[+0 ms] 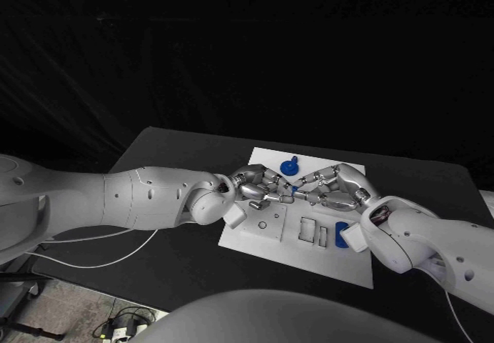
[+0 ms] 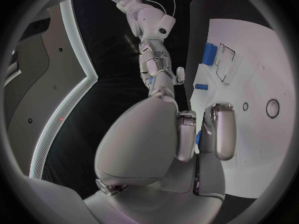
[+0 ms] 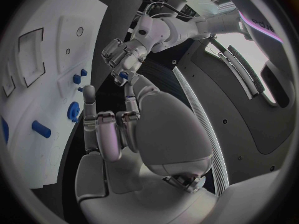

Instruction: Assemble the parts on the task board

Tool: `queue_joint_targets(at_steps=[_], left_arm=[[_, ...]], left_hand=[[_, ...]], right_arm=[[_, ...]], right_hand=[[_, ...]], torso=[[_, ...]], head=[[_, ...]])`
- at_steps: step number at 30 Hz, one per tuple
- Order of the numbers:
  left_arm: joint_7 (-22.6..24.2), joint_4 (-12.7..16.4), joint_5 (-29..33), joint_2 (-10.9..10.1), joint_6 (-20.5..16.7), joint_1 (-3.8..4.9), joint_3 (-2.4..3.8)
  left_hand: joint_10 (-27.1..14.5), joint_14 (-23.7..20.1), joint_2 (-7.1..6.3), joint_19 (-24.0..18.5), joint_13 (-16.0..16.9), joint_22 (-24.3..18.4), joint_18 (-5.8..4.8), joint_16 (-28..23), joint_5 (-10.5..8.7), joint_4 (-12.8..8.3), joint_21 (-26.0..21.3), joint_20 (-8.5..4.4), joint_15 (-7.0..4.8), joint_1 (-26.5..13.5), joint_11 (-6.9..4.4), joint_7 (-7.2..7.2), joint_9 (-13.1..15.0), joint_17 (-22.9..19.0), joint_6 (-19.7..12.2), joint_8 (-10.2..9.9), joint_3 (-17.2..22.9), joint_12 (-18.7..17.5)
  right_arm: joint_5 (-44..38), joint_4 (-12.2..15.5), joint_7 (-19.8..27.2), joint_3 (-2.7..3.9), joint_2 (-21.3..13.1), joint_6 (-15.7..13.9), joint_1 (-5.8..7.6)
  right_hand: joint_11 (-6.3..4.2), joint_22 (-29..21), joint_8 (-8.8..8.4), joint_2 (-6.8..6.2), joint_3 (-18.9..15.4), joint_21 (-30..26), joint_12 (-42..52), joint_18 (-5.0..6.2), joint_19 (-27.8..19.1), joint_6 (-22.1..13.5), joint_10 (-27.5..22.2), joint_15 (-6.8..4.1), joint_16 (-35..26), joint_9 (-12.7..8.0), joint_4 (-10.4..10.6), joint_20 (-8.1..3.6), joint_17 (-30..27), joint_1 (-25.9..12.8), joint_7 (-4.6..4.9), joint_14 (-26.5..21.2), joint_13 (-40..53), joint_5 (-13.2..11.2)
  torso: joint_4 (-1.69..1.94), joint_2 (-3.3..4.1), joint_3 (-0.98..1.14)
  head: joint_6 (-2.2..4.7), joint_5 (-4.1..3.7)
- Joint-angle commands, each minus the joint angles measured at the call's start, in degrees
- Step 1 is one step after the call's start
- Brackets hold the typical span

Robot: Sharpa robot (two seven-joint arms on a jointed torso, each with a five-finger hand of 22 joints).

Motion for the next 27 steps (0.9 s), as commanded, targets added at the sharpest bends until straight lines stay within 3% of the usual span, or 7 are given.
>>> queue_joint_targets(at_steps=[1, 4, 7, 20, 23, 27], left_arm=[[-0.3, 0.1, -0.1, 0.2, 0.4, -0.18, -0.01], [-0.2, 0.0, -0.4, 0.2, 0.6, -0.28, -0.01], [0.1, -0.1, -0.8, 0.2, 0.9, -0.33, -0.01], [1.6, -0.4, -1.5, 0.2, 0.6, -0.39, -0.01], [2.0, -0.4, -1.5, 0.2, 0.1, -0.40, -0.01], [2.2, -0.4, -1.5, 0.3, -0.4, -0.40, -0.01]], left_hand=[[11.6, 6.0, 3.49, 0.2, 14.5, 12.4, 0.26, -0.3, -1.75, 0.1, -0.3, -0.30, -0.60, -0.3, -3.03, -0.17, 0.5, 15.0, -0.6, 0.4, -0.2, -0.4], [10.7, 6.0, 4.09, 0.1, 13.5, 12.4, 0.30, -0.3, -5.30, 0.1, -0.4, -0.45, -0.80, -0.7, -3.31, -0.57, 1.1, 15.0, -1.0, 0.7, -0.3, -0.9], [9.2, 6.0, 4.06, 0.0, 11.9, 12.4, 0.32, -0.3, -6.88, -0.1, -0.5, -0.56, -0.86, -0.3, -3.34, -0.49, 1.4, 15.0, -1.3, 0.7, -0.4, -1.8], [6.0, 6.0, 4.39, -0.2, 8.1, 12.3, 0.35, -0.3, -8.28, 0.1, -0.8, -0.07, -0.21, -0.3, -2.41, 0.85, 0.3, 15.0, -3.6, -2.5, -1.2, -4.2], [4.8, 6.0, 4.47, -0.2, 6.6, 12.3, 0.36, -0.3, -8.43, 0.1, -0.8, 0.02, -0.26, 0.0, -2.53, 1.14, -0.5, 15.0, -4.6, -4.1, -1.4, -5.2], [4.9, 6.0, 4.18, -0.1, 6.5, 12.3, 0.35, -0.3, -10.67, 0.2, -0.7, -0.02, -0.39, -0.2, -2.73, 1.04, -1.5, 15.0, -5.5, -6.0, -2.2, -5.3]], right_arm=[[-0.5, 0.0, 0.3, 0.05, 0.0, 0.0, 0.00], [-0.5, 0.0, 0.2, 0.05, -0.1, -0.1, 0.00], [-0.5, 0.0, 0.2, 0.05, -0.1, -0.1, 0.00], [-0.5, -0.1, -0.6, 0.05, 0.1, 0.5, 0.00], [-0.5, -0.1, -0.8, 0.05, 0.1, 0.8, 0.00], [-0.5, -0.1, -0.9, 0.05, 0.1, 1.1, 0.00]], right_hand=[[0.34, 1.4, 0.22, 0.17, 0.1, -0.3, -0.2, 0.85, -0.5, 0.4, -0.3, 0.01, -0.2, 0.1, -0.3, -0.02, 11.8, 0.7, 0.03, -0.2, 12.5, 0.2], [0.34, 1.4, 0.22, 0.17, 0.1, -0.3, -0.2, 0.85, -0.5, 0.4, -0.3, 0.01, -0.2, 0.1, -0.3, -0.01, 11.8, 0.7, 0.04, -0.3, 12.5, 0.2], [0.34, 1.4, 0.21, 0.19, 0.1, -0.3, -0.2, 0.85, -0.5, 0.4, -0.4, 0.01, -0.2, 0.1, -0.3, -0.01, 11.8, 0.8, 0.07, -0.3, 12.5, 0.3], [0.33, 1.4, 0.18, 0.21, 0.1, -0.3, -0.3, 0.86, -0.5, 0.3, -0.5, 0.00, -0.2, 0.1, -0.4, -0.01, 11.8, 0.8, 0.11, -0.3, 12.5, 0.3], [0.34, 1.4, 0.15, 0.26, 0.1, -0.3, -0.3, 0.87, -0.6, 0.2, -0.5, 0.01, -0.2, 0.1, -0.4, 0.00, 11.8, 0.8, 0.16, -0.3, 12.5, 0.4], [0.34, 1.4, 0.15, 0.26, 0.1, -0.3, -0.3, 0.87, -0.6, 0.2, -0.5, 0.01, -0.2, 0.1, -0.4, 0.00, 11.8, 0.8, 0.16, -0.3, 12.5, 0.4]], torso=[[0.01, 0.00, 0.00], [0.02, 0.00, 0.00], [0.02, 0.01, 0.00], [0.01, -0.02, 0.01], [-0.01, -0.01, -0.01], [-0.02, 0.01, -0.01]], head=[[-0.01, 0.14], [-0.01, 0.16], [-0.01, 0.22], [-0.01, 0.36], [-0.01, 0.35], [-0.01, 0.31]])
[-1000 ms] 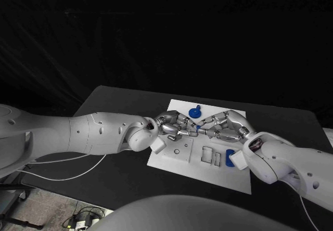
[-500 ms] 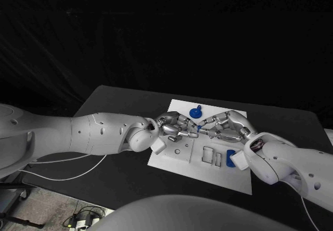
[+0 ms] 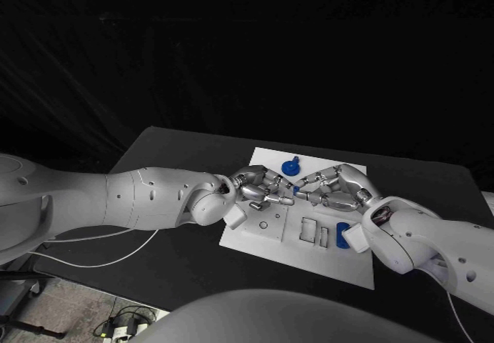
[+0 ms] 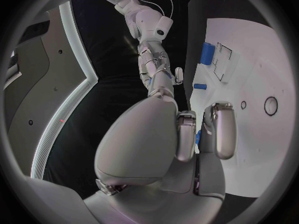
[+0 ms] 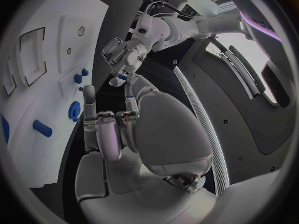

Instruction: Assemble the parts on the task board

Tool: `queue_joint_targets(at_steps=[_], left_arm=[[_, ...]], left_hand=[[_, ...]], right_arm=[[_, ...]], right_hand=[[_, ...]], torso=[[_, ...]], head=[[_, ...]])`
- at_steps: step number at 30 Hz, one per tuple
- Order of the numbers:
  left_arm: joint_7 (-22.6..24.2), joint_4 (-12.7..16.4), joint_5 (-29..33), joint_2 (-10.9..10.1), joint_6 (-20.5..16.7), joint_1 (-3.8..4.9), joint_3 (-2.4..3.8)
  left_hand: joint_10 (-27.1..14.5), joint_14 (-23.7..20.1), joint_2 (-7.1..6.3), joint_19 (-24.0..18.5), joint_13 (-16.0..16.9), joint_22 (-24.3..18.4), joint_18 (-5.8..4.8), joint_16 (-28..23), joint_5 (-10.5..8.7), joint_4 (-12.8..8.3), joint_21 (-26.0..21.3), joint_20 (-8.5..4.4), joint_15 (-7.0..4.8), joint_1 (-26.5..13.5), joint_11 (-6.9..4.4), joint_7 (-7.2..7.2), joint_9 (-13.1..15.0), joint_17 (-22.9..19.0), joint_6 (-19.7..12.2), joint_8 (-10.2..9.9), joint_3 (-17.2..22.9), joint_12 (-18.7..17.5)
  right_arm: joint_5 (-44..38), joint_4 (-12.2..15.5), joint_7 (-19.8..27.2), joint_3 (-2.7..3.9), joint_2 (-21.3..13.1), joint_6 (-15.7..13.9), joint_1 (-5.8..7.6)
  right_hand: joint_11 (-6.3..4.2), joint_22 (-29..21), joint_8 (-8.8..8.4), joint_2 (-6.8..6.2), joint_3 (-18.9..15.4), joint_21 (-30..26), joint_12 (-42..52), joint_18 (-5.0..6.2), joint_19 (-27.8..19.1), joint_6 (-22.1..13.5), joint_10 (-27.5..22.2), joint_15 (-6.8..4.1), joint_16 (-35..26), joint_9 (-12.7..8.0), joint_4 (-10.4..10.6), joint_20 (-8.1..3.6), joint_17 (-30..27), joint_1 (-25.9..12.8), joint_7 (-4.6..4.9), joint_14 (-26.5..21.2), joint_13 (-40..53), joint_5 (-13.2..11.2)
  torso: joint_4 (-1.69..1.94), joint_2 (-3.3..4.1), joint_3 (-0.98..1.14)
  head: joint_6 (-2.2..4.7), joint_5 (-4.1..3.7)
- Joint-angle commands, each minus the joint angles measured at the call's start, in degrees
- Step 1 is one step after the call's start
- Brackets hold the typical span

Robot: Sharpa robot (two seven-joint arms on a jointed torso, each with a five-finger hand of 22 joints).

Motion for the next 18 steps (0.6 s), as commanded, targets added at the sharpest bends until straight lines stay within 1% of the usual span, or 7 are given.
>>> queue_joint_targets(at_steps=[1, 5, 6, 10, 14, 16, 18], left_arm=[[1.4, 0.1, -0.4, 0.2, -0.6, -0.04, 0.04], [1.4, 0.1, -0.4, 0.3, -1.5, -0.05, 0.04], [1.4, 0.1, -0.4, 0.3, -1.8, -0.05, 0.04], [1.6, 0.1, -0.4, 0.5, -2.6, -0.07, 0.04], [2.0, 0.1, -0.4, 0.5, -2.8, -0.08, 0.04], [2.1, 0.1, -0.4, 0.5, -2.7, -0.08, 0.04], [2.3, 0.1, -0.4, 0.6, -2.6, -0.09, 0.04]], left_hand=[[4.8, 6.0, 3.76, 0.1, 6.5, 12.3, 0.36, -0.3, -1.84, 0.0, -0.3, 0.16, 0.00, 0.1, -2.68, -0.17, -0.5, 15.0, -0.3, -0.9, -0.7, -4.8], [4.8, 6.0, 3.66, 0.1, 6.4, 12.3, 0.35, -0.3, -2.67, -0.1, -0.2, 0.05, -0.10, 0.4, -2.93, -0.55, -1.0, 15.0, -1.0, -1.8, -1.0, -4.9], [4.9, 6.0, 3.63, 0.2, 6.4, 12.3, 0.35, -0.3, -2.84, -0.2, -0.2, -0.02, -0.22, 0.7, -3.10, -0.81, -1.2, 15.0, -1.5, -2.3, -1.0, -4.9], [4.9, 6.0, 3.43, 0.2, 6.4, 12.3, 0.36, -0.3, -2.90, -0.3, -0.2, -0.23, -0.49, 1.3, -3.49, -1.39, -1.7, 15.0, -2.3, -2.9, -1.1, -4.9], [5.0, 6.0, 3.31, 0.2, 6.6, 12.3, 0.37, -0.3, -2.99, -0.4, -0.2, -0.37, -0.66, 1.7, -3.74, -1.78, -1.8, 15.0, -2.2, -2.9, -1.2, -4.8], [5.2, 6.0, 3.39, 0.2, 6.8, 12.3, 0.36, -0.3, -3.03, -0.3, -0.2, -0.54, -0.85, 1.9, -3.96, -2.04, -1.7, 15.0, -1.6, -2.7, -1.2, -4.7], [5.8, 6.0, 3.50, 0.2, 7.5, 12.3, 0.35, -0.3, -2.82, -0.3, -0.2, -0.71, -1.01, 2.0, -4.05, -1.95, -1.7, 15.0, -0.6, -2.2, -1.2, -4.2]], right_arm=[[-0.4, 0.1, -0.3, 0.01, 0.0, 1.1, -0.01], [-0.4, 0.1, -0.4, 0.01, 0.0, 1.3, -0.01], [-0.4, 0.2, -0.4, 0.01, 0.0, 1.4, -0.01], [-0.3, 0.2, -0.4, 0.01, 0.0, 1.6, -0.01], [-0.3, 0.2, -0.4, 0.01, 0.1, 1.6, -0.01], [-0.3, 0.2, -0.5, 0.01, 0.1, 1.7, -0.01], [-0.2, 0.2, -0.5, 0.01, 0.1, 1.7, -0.01]], right_hand=[[0.14, 1.4, 0.23, 0.05, 0.1, -0.3, -0.2, 0.87, -0.6, 0.4, -0.3, 0.01, -0.2, 0.0, -0.4, 0.00, 11.8, 0.4, -0.03, -0.3, 12.5, 0.4], [0.14, 1.4, 0.23, 0.06, 0.1, -0.3, -0.2, 0.87, -0.6, 0.4, -0.3, 0.01, -0.2, 0.0, -0.4, 0.00, 11.8, 0.4, -0.03, -0.3, 12.5, 0.4], [0.14, 1.4, 0.23, 0.06, 0.1, -0.3, -0.2, 0.87, -0.6, 0.4, -0.3, 0.01, -0.2, 0.0, -0.4, 0.00, 11.8, 0.4, -0.03, -0.3, 12.5, 0.4], [0.14, 1.4, 0.23, 0.07, 0.1, -0.3, -0.2, 0.87, -0.6, 0.4, -0.2, 0.01, -0.2, 0.0, -0.4, 0.00, 11.9, 0.4, -0.01, -0.3, 12.5, 0.4], [0.14, 1.4, 0.23, 0.07, 0.1, -0.3, -0.2, 0.87, -0.6, 0.4, -0.2, 0.01, -0.2, 0.0, -0.4, 0.00, 11.9, 0.4, -0.01, -0.3, 12.5, 0.4], [0.14, 1.4, 0.23, 0.07, 0.1, -0.3, -0.2, 0.87, -0.6, 0.4, -0.2, 0.01, -0.2, 0.0, -0.4, 0.00, 11.9, 0.4, -0.01, -0.3, 12.5, 0.4], [0.14, 1.4, 0.23, 0.07, 0.1, -0.3, -0.2, 0.87, -0.6, 0.4, -0.2, 0.01, -0.2, 0.0, -0.4, 0.00, 11.9, 0.4, -0.01, -0.3, 12.5, 0.4]], torso=[[-0.02, 0.03, -0.01], [-0.02, 0.01, -0.01], [-0.02, 0.01, -0.01], [-0.04, 0.00, -0.01], [-0.01, 0.01, 0.01], [-0.01, 0.01, 0.00], [-0.01, 0.00, -0.01]], head=[[-0.01, -0.05], [-0.01, -0.02], [-0.01, -0.05], [-0.01, -0.06], [-0.01, -0.04], [-0.01, -0.02], [-0.01, 0.00]])
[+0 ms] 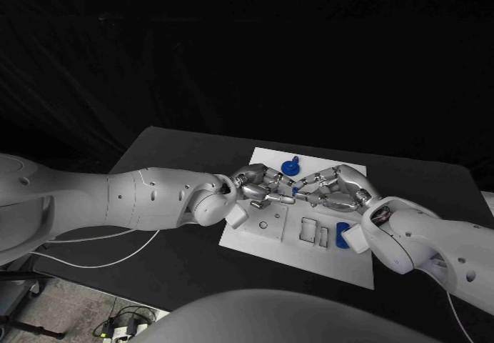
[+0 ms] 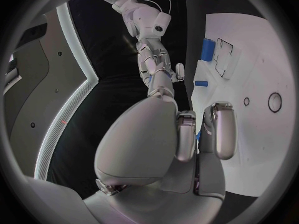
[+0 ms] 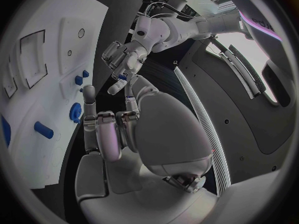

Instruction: Assemble the parts on the task board

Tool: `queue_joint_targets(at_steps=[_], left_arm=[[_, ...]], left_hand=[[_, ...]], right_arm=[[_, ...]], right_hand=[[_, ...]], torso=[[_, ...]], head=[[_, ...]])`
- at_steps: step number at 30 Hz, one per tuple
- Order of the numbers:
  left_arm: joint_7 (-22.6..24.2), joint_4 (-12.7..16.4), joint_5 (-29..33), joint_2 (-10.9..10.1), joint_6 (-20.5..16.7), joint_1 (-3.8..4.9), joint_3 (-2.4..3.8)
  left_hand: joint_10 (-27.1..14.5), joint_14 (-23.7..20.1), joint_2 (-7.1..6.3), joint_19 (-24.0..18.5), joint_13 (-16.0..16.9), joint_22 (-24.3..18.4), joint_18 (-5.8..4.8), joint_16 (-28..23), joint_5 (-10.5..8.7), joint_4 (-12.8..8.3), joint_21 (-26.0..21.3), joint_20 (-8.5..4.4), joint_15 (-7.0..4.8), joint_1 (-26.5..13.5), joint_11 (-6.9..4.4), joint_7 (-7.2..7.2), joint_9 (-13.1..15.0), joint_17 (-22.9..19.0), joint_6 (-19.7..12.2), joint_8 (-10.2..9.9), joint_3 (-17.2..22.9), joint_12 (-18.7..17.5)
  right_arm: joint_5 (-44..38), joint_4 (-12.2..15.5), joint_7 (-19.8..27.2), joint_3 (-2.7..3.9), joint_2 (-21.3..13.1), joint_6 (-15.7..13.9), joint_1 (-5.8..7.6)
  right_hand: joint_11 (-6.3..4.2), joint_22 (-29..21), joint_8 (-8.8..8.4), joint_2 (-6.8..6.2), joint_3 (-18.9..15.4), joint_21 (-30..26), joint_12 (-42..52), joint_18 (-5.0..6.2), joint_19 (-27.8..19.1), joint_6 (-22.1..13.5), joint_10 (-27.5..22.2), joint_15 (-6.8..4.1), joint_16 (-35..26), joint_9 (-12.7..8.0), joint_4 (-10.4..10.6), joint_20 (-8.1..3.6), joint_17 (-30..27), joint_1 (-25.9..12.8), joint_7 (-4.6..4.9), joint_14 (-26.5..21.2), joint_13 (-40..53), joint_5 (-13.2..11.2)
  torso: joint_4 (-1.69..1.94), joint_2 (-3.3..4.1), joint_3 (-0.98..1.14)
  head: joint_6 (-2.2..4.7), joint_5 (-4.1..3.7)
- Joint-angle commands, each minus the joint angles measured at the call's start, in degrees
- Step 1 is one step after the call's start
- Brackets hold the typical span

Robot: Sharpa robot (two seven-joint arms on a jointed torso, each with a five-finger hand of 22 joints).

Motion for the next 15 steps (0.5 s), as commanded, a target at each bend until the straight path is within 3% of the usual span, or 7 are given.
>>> queue_joint_targets(at_steps=[1, 6, 10, 15], left_arm=[[1.4, 0.1, -0.2, 0.2, -0.4, -0.05, 0.03], [2.0, 0.0, -0.2, 0.4, -0.1, -0.07, 0.03], [2.4, 0.0, -0.2, 0.4, 0.2, -0.07, 0.03], [2.8, 0.0, -0.2, 0.3, 0.6, -0.08, 0.03]], left_hand=[[6.3, 6.1, 3.62, 0.0, 8.0, 12.4, 0.33, -0.3, 0.24, 0.1, -0.2, -0.58, -0.52, 2.1, -3.97, 0.25, 0.1, 15.0, 2.1, 0.9, -0.4, -3.5], [7.4, 6.1, 3.92, 0.1, 9.5, 12.4, 0.26, -0.3, 3.78, -0.3, 0.0, -0.44, -0.06, 2.7, -3.18, 1.10, 1.0, 15.0, 8.2, 3.5, -0.2, -2.6], [7.7, 6.1, 3.68, 0.2, 9.8, 12.4, 0.24, -0.3, 6.19, -0.4, 0.1, -0.17, 0.22, 2.8, -2.93, 1.09, 1.2, 15.0, 9.6, 3.8, -0.3, -2.4], [8.1, 6.1, 3.54, 0.2, 10.2, 12.4, 0.24, -0.3, 7.14, -0.2, 0.1, -0.10, 0.21, 2.6, -2.99, 0.94, 1.3, 15.0, 10.0, 3.9, -0.5, -2.1]], right_arm=[[-0.2, 0.1, 0.0, 0.01, 0.1, 1.2, -0.02], [-0.2, 0.1, -0.1, 0.01, 0.1, 1.1, -0.02], [-0.1, 0.1, -0.2, 0.01, 0.0, 1.2, -0.02], [-0.1, 0.0, -0.3, 0.01, 0.0, 1.1, -0.02]], right_hand=[[0.14, 1.4, 0.37, 0.08, 0.1, -0.3, -0.2, 0.87, -0.6, 0.5, -0.2, 0.01, -0.2, 0.1, -0.4, 0.00, 11.9, 0.4, 0.04, -0.3, 12.5, 0.2], [0.15, 1.4, 0.36, 0.10, 0.0, -0.3, -0.2, 0.88, -0.6, 0.5, -0.3, 0.01, -0.2, 0.1, -0.4, 0.00, 11.9, 0.4, 0.06, -0.2, 12.4, 0.2], [0.15, 1.4, 0.36, 0.10, 0.0, -0.3, -0.2, 0.88, -0.6, 0.5, -0.3, 0.01, -0.2, 0.1, -0.4, 0.00, 11.9, 0.4, 0.06, -0.2, 12.4, 0.2], [0.15, 1.4, 0.34, 0.16, 0.1, -0.3, -0.3, 0.88, -0.6, 0.4, -0.4, 0.02, -0.2, 0.1, -0.4, 0.01, 11.9, 0.4, 0.08, -0.2, 12.4, 0.2]], torso=[[0.03, 0.02, 0.00], [0.03, 0.02, 0.00], [0.02, 0.00, 0.01], [0.00, -0.02, 0.01]], head=[[-0.01, 0.05], [-0.01, 0.08], [-0.01, 0.13], [-0.01, 0.17]])
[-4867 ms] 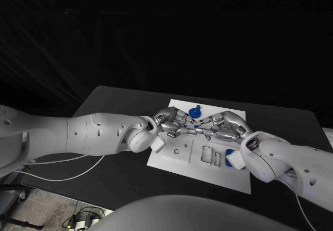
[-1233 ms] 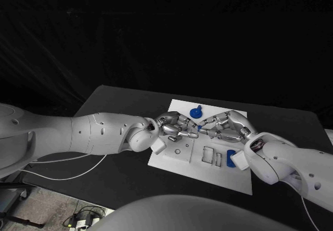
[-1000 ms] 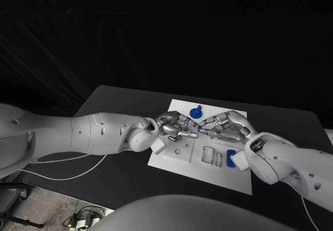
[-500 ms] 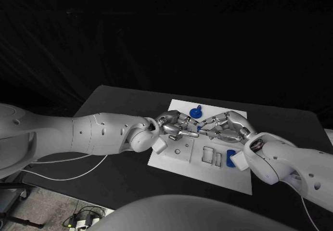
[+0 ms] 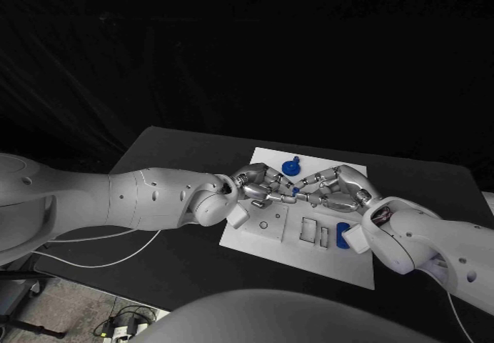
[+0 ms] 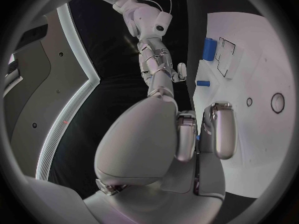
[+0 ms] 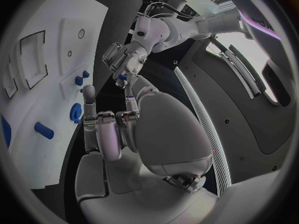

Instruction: Assemble the parts on the task board

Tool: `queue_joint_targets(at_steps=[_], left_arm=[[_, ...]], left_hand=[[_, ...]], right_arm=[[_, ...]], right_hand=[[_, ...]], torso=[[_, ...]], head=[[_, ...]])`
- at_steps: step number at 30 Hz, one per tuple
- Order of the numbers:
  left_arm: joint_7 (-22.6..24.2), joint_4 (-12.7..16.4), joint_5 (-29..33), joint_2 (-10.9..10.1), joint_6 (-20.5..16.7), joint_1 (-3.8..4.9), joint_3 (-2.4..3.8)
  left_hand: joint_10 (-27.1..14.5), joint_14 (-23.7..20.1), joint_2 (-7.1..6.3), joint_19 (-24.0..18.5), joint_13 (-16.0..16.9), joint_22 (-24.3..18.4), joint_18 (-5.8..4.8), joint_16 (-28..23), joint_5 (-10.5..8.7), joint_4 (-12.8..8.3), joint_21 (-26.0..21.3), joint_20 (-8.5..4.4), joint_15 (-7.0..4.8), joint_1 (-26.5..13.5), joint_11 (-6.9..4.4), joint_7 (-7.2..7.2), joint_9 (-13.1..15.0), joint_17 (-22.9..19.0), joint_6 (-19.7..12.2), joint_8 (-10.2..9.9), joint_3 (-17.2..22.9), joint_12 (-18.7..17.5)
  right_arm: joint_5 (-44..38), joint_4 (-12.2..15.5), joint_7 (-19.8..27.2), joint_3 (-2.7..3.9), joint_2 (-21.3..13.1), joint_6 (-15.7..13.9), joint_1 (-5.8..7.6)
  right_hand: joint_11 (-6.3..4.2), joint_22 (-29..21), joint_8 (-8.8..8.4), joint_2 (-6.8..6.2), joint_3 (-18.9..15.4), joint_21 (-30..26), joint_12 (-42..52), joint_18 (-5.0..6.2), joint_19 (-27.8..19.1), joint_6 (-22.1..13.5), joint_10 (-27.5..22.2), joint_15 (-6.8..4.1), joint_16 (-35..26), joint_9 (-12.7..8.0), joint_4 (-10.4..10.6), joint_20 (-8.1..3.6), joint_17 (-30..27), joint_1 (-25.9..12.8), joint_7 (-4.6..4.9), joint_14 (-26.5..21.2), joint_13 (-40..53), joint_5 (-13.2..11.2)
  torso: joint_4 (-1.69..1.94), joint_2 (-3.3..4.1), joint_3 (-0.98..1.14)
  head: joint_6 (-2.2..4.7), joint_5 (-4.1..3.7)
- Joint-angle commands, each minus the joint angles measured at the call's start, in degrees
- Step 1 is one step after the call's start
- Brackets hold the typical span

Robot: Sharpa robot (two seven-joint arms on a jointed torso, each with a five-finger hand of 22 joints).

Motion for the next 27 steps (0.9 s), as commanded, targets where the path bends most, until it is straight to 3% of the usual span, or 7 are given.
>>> queue_joint_targets(at_steps=[1, 5, 9, 16, 19, 27], left_arm=[[1.6, 0.1, -0.1, 0.1, 0.8, -0.02, 0.05], [1.9, 0.1, -0.1, 0.1, 0.7, -0.03, 0.05], [2.2, 0.1, -0.1, 0.1, 0.5, -0.03, 0.05], [2.0, 0.2, -0.4, 0.1, 0.1, -0.05, 0.05], [1.9, 0.2, -1.0, 0.1, 0.2, -0.05, 0.05], [1.6, 0.3, -2.1, 0.0, 0.6, -0.08, 0.05]], left_hand=[[8.1, 5.9, 3.51, 0.4, 10.3, 12.4, 0.24, -0.3, 0.54, 0.1, 0.1, 0.10, 0.41, 2.6, -3.00, -0.05, 0.1, 15.0, 0.6, 0.4, -0.3, -2.1], [8.5, 5.9, 3.47, 0.5, 10.7, 12.5, 0.20, -0.3, 1.78, 0.3, 0.3, 0.10, 0.35, 2.4, -3.09, -0.17, 0.2, 15.0, 0.7, 0.3, -0.4, -1.8], [9.0, 5.9, 3.77, 0.6, 11.4, 12.5, 0.18, -0.3, 1.23, 0.4, 0.4, 0.09, 0.31, 2.2, -3.15, -0.27, 0.2, 15.0, 0.6, 0.2, -0.3, -1.4], [9.7, 5.9, 6.87, 0.4, 12.2, 12.4, 0.24, -0.3, -6.83, 0.4, 0.1, 0.08, 0.34, 2.6, -3.06, -0.34, 0.6, 15.0, -0.7, -0.5, 0.8, -0.9], [9.8, 5.9, 8.85, 0.1, 12.6, 12.3, 0.31, -0.3, -11.27, 0.5, -0.2, 0.34, 0.63, 2.4, -2.71, -0.31, 1.1, 15.0, -1.5, -0.6, 1.2, -0.7], [11.6, 5.9, 12.37, -0.4, 14.7, 12.2, 0.45, -0.3, -15.36, 0.7, -0.8, 0.84, 1.11, 1.2, -2.14, 0.00, 2.7, 15.0, -3.0, -0.5, 1.2, 0.6]], right_arm=[[-0.2, 0.0, -0.1, 0.01, 0.0, 0.9, -0.03], [-0.2, 0.0, -0.2, 0.00, 0.0, 0.9, -0.04], [-0.3, 0.0, -0.4, 0.00, -0.1, 0.9, -0.04], [-0.8, 0.1, -0.8, 0.00, -0.2, 1.2, -0.04], [-0.9, 0.1, -0.8, 0.00, -0.2, 1.1, -0.04], [-0.9, 0.2, -0.6, 0.00, -0.4, 0.9, -0.05]], right_hand=[[0.15, 1.4, 0.12, 0.16, 0.1, -0.3, -0.3, 0.88, -0.6, 0.3, -0.4, 0.02, -0.2, 0.1, -0.4, 0.01, 11.9, 0.4, 0.19, -0.2, 12.4, 0.2], [0.14, 1.4, 0.08, 0.23, 0.1, -0.3, -0.3, 0.89, -0.6, 0.2, -0.5, 0.02, -0.2, 0.1, -0.4, 0.01, 11.9, 0.5, 0.24, -0.3, 12.3, 0.2], [0.14, 1.4, 0.05, 0.29, 0.1, -0.3, -0.4, 0.90, -0.6, 0.1, -0.6, 0.02, -0.2, 0.1, -0.5, 0.01, 11.8, 0.6, 0.29, -0.4, 12.3, 0.3], [0.13, 1.4, 0.03, 0.32, 0.2, -0.3, -0.6, 0.91, -0.6, 0.0, -0.9, 0.02, -0.3, 0.1, -0.6, 0.01, 11.7, 0.7, 0.38, -0.6, 12.2, 0.3], [0.13, 1.4, 0.02, 0.33, 0.2, -0.3, -0.6, 0.91, -0.6, -0.1, -1.0, 0.02, -0.3, 0.1, -0.6, 0.01, 11.7, 0.8, 0.41, -0.6, 12.1, 0.4], [0.13, 1.4, 0.00, 0.36, 0.2, -0.3, -0.7, 0.91, -0.7, -0.1, -1.1, 0.02, -0.3, 0.1, -0.7, 0.01, 11.7, 0.8, 0.47, -0.7, 12.1, 0.4]], torso=[[-0.02, -0.02, 0.01], [-0.02, 0.01, 0.00], [0.00, 0.00, 0.02], [0.00, 0.00, 0.01], [-0.01, -0.01, 0.01], [-0.02, 0.02, 0.00]], head=[[-0.01, 0.02], [-0.01, 0.00], [-0.01, -0.04], [-0.01, 0.00], [-0.01, 0.06], [-0.01, 0.14]])
